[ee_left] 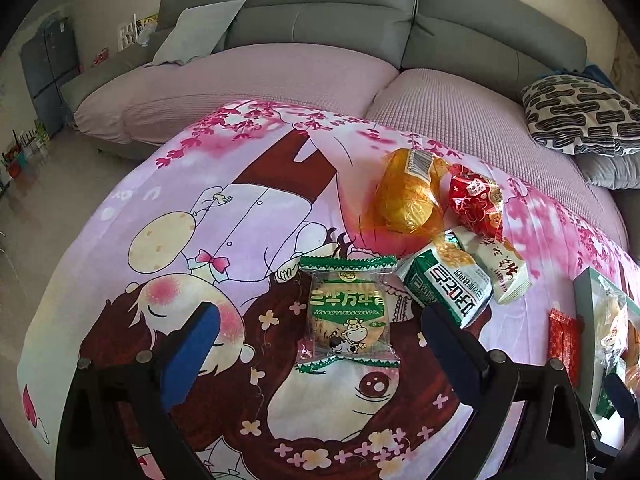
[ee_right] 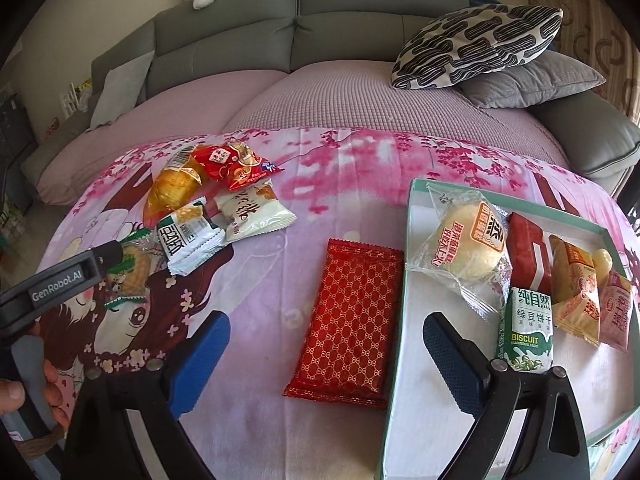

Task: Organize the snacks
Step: 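Grasp the green cow-print pack with the left gripper while the right gripper grasps the red patterned pack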

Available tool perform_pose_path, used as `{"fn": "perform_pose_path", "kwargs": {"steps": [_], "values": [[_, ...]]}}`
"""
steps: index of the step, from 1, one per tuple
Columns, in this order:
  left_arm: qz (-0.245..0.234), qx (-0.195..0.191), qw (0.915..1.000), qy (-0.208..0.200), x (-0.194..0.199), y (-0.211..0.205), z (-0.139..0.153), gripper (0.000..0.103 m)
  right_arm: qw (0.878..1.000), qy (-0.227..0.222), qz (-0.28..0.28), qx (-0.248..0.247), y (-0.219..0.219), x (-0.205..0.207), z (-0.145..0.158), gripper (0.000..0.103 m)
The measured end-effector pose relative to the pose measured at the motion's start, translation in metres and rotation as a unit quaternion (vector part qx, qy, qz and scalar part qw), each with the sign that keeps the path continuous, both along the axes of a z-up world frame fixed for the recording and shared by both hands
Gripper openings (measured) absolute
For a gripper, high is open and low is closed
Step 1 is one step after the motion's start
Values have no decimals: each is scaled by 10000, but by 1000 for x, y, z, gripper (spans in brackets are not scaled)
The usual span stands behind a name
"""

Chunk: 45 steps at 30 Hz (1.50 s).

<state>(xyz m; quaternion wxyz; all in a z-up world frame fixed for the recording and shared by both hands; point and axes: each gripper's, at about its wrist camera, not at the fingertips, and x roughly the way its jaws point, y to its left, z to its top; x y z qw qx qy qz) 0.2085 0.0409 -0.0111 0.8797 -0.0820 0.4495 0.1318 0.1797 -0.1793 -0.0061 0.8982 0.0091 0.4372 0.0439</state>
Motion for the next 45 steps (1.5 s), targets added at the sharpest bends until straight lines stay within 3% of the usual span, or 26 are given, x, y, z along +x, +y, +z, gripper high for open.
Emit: {"fn": "perform_pose_path", "kwargs": {"steps": [9, 14, 22, 28, 36, 45], "values": [[156, -471, 9987, 135, 16, 7, -20, 100, 9999, -4, 144, -69, 4, 6, -5, 79], [89, -521, 9983, 264, 23, 4, -30, 75, 9997, 82, 199, 129, 0, 9, -8, 70], [-15, -368, 9984, 438, 23, -6, -37, 53, 9995, 258, 148, -54, 4, 13, -17, 65], [-227, -400, 9973, 568, 14, -12, -36, 51, 9990, 367, 53, -252, 10, 19, -20, 65], [-510, -462, 9954, 670, 0, -22, -35, 52, 9968, 801, -73, -40, 4, 35, -24, 64], [-543, -647, 9942, 658, -2, -19, -35, 52, 9967, 793, -21, -155, 10, 35, -27, 62]]}}
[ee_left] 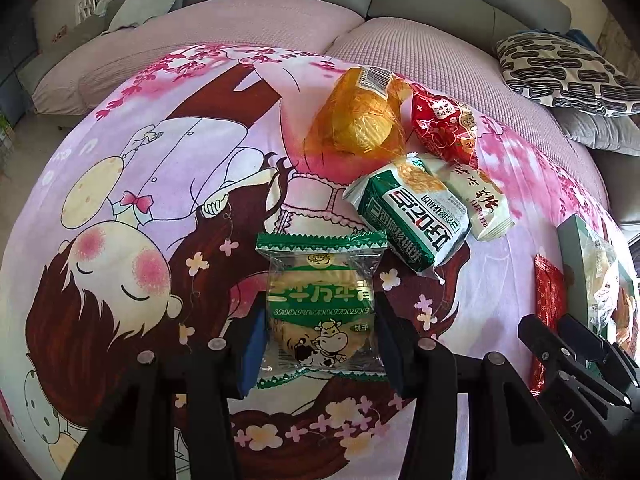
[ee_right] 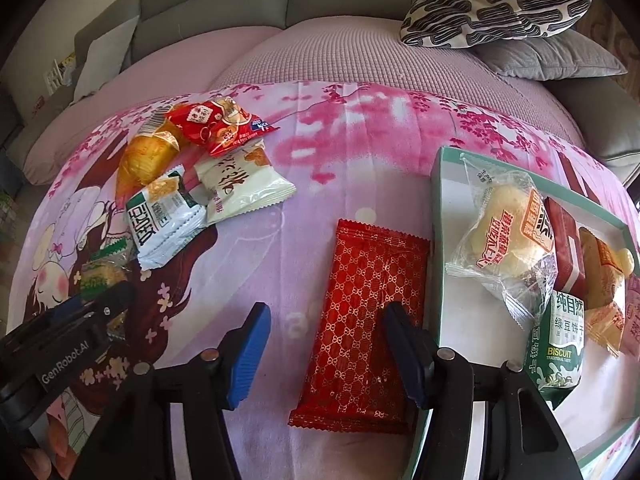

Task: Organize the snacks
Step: 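Grasp the green cow-print pack with the left gripper while the right gripper grasps the red patterned pack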

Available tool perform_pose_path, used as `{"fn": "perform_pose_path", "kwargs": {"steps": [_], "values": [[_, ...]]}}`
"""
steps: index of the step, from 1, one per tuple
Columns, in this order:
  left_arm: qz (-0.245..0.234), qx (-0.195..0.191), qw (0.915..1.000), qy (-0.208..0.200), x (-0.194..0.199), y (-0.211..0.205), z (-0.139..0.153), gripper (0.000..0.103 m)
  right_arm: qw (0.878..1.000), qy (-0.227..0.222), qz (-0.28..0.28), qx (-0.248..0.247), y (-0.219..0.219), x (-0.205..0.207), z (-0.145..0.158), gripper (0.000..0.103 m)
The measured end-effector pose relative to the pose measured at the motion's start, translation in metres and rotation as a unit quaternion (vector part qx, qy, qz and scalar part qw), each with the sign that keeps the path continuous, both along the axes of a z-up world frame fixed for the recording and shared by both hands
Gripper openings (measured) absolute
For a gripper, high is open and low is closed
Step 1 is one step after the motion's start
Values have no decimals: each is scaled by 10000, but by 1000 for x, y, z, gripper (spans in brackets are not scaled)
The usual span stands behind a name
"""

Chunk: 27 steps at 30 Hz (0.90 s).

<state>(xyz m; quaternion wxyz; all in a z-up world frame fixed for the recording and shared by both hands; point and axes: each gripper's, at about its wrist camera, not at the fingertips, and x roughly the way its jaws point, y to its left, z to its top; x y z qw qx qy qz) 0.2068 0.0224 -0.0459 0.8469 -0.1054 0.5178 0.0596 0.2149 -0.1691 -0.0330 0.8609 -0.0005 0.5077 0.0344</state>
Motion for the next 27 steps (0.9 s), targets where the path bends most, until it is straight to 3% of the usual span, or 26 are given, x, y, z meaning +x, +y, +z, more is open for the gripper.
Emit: {"fn": "perform_pose_path", "kwargs": {"steps": [8, 14, 27], "values": [[8, -86, 10000, 5, -2, 2, 0, 51, 9994, -32, 14, 354, -8, -2, 3, 62], [2, -166, 9999, -5, -1, 4, -1, 51, 9998, -8, -194, 81, -10, -3, 3, 54], [12, -236, 9997, -14, -2, 5, -1, 51, 9983, 58, -451, -362, -11, 4, -3, 56]]}}
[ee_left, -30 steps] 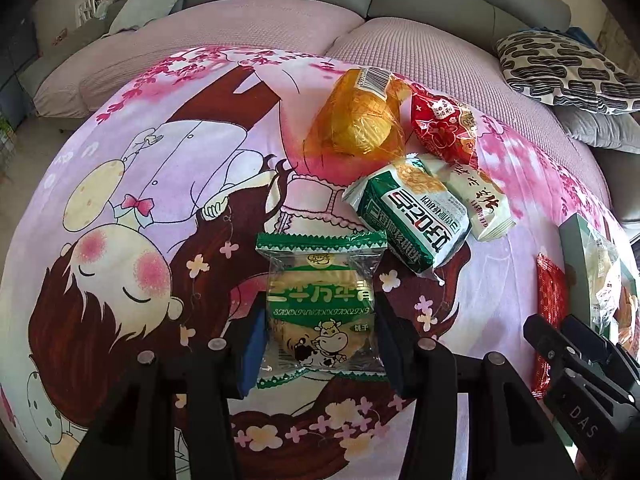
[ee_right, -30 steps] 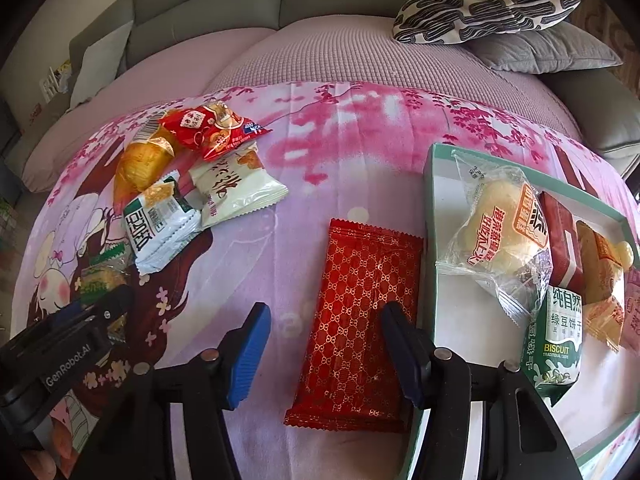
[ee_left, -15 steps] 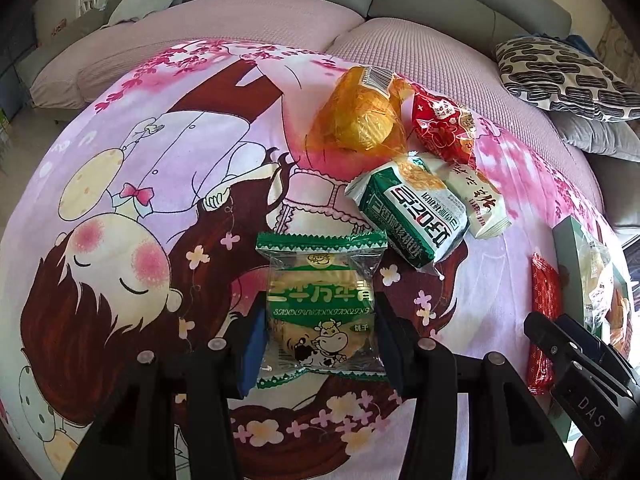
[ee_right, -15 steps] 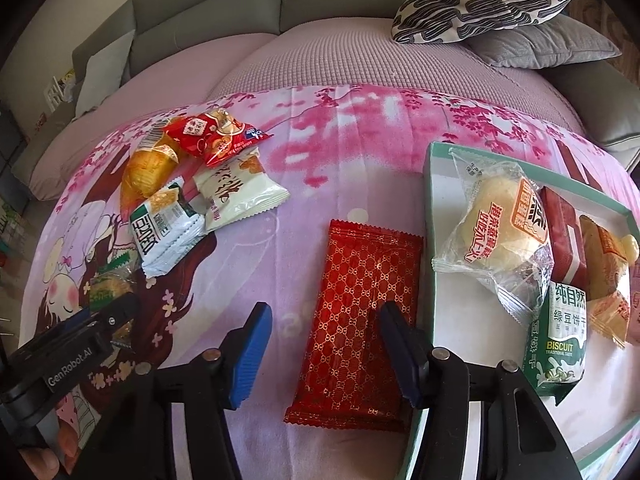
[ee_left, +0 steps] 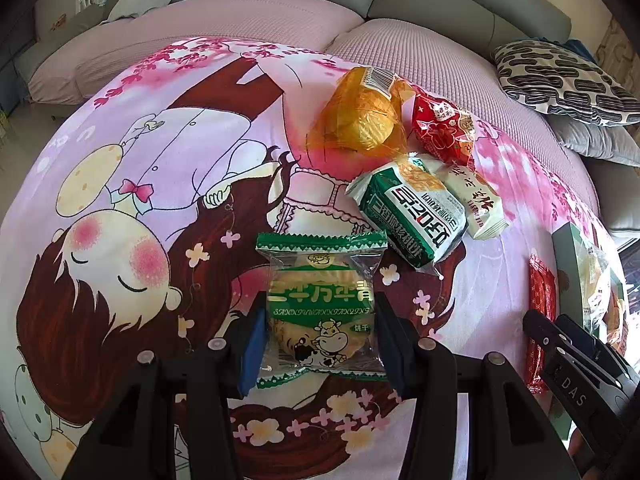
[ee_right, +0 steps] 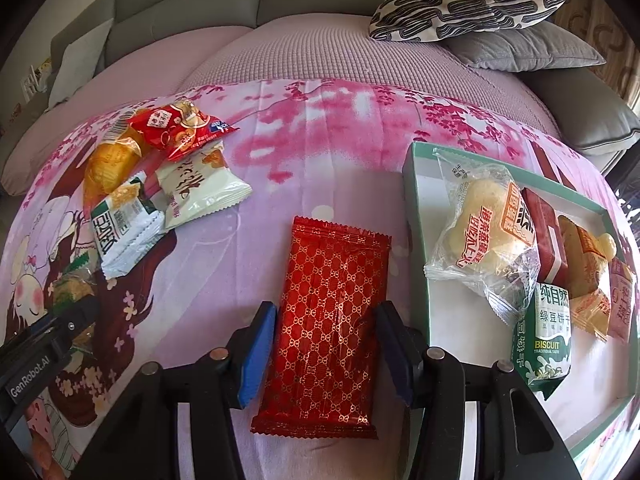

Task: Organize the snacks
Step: 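Grasp the green cow-print pack with the left gripper while the right gripper grasps the red patterned pack, then lift and carry the cow-print pack and red pack into the tray with both grippers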

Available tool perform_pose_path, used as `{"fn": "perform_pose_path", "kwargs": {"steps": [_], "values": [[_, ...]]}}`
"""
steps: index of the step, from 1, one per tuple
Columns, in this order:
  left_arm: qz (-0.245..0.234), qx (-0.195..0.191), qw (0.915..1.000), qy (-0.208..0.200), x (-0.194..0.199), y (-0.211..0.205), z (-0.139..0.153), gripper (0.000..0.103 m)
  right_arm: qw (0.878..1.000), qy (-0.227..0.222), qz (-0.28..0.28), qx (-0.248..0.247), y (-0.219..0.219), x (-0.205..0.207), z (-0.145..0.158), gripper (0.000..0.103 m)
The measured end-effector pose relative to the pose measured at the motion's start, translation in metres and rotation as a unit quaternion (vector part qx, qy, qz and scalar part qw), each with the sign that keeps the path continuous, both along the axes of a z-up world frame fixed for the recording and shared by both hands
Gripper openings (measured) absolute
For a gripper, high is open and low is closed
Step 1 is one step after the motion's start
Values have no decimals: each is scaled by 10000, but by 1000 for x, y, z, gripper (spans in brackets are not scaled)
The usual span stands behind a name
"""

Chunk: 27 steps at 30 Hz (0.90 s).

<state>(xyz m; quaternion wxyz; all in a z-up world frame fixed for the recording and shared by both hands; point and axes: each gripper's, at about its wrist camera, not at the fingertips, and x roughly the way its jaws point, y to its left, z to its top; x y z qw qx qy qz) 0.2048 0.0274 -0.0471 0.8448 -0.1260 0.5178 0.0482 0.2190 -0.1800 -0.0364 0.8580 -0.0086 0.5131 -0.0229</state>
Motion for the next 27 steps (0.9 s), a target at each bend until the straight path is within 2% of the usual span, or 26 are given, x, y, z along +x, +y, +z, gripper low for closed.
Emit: {"fn": "perform_pose_path", "kwargs": {"steps": [11, 21, 27], "values": [[2, -15, 10000, 2, 0, 0, -1, 52, 9994, 135, -245, -190, 3, 20, -6, 62], [5, 18, 10000, 12, 0, -1, -2, 52, 9974, 281, -36, 660, 5, 13, -5, 63], [1, 68, 10000, 16, 1, -3, -2, 52, 9985, 271, 292, 384, 24, -1, -5, 58]]}}
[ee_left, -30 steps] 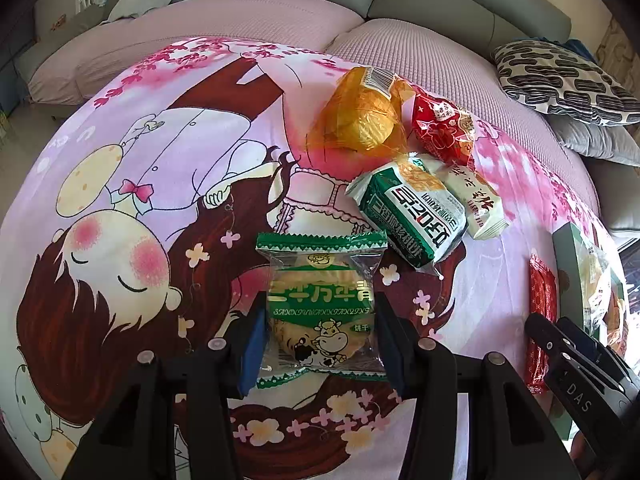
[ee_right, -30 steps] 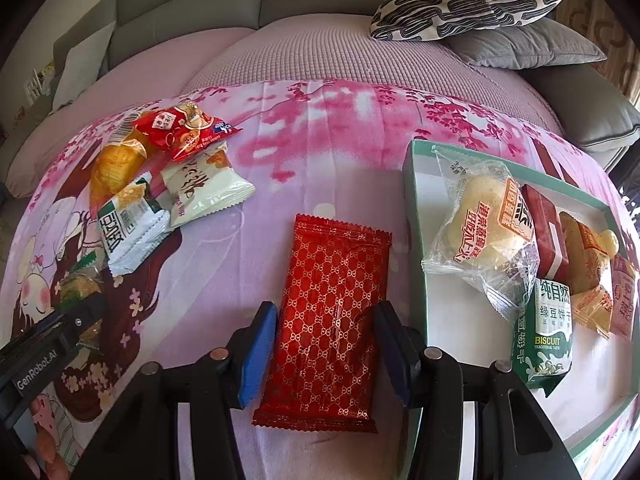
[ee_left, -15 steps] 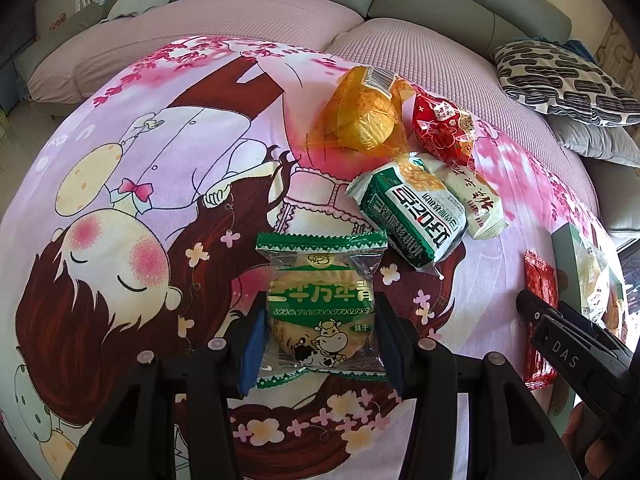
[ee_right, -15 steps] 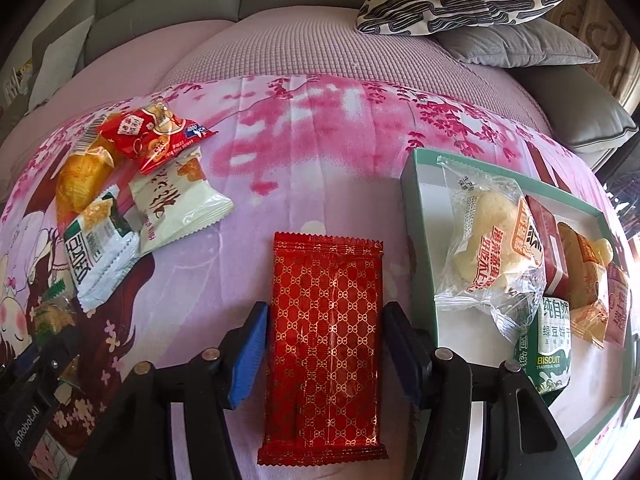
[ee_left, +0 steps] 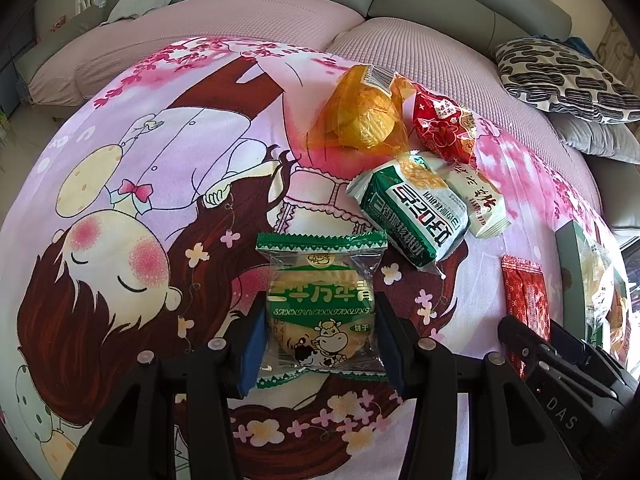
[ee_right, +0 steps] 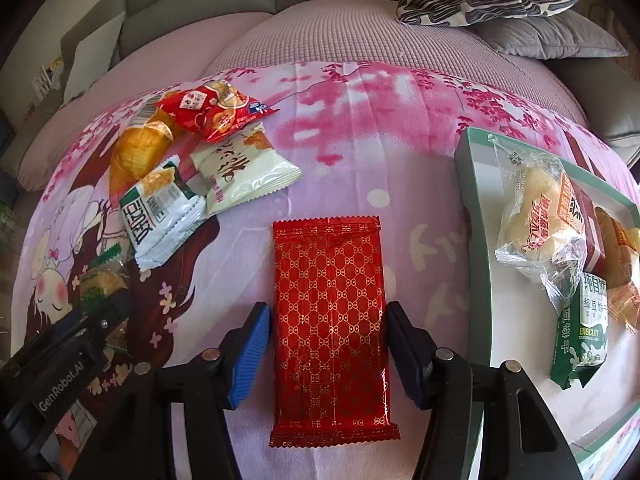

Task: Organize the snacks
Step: 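Lift and carry the cow-print pack and red pack into the tray with both grippers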

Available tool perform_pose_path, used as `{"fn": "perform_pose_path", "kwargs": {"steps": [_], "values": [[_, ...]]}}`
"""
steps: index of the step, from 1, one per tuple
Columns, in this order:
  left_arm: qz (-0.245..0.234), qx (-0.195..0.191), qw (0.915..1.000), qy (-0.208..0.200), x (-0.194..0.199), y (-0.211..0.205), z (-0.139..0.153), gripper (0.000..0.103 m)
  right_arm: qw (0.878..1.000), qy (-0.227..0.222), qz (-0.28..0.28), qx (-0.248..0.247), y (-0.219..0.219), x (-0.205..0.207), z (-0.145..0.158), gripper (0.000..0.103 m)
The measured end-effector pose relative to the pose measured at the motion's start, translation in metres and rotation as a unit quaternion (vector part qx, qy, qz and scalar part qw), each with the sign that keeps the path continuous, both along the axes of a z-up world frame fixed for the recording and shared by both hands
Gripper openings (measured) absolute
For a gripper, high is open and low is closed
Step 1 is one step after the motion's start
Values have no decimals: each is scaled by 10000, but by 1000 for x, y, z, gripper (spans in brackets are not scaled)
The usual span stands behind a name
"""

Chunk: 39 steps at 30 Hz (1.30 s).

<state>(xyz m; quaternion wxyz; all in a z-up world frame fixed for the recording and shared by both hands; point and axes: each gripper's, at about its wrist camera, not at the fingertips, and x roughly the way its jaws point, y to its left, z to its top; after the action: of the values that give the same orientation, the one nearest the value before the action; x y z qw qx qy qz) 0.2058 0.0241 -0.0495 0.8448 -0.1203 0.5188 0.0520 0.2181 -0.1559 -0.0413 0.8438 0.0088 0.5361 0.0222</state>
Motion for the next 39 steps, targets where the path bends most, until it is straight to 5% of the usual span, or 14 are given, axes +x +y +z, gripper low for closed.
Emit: {"fn": "perform_pose_path", "kwargs": {"steps": [5, 17, 30, 39], "values": [[-10, 11, 10000, -6, 0, 0, 0, 52, 9997, -76, 193, -109, 8, -7, 1, 48], [101, 4, 9998, -198, -10, 3, 15, 51, 9988, -279, 300, 265, 1, -37, 27, 47], [-71, 267, 9982, -541, -17, -22, 47, 51, 9978, -401, -12, 527, -36, -43, 38, 47], [-663, 375, 9938, -813, -18, -76, 70, 51, 9930, -696, -684, 661, -100, -53, 59, 47]]}}
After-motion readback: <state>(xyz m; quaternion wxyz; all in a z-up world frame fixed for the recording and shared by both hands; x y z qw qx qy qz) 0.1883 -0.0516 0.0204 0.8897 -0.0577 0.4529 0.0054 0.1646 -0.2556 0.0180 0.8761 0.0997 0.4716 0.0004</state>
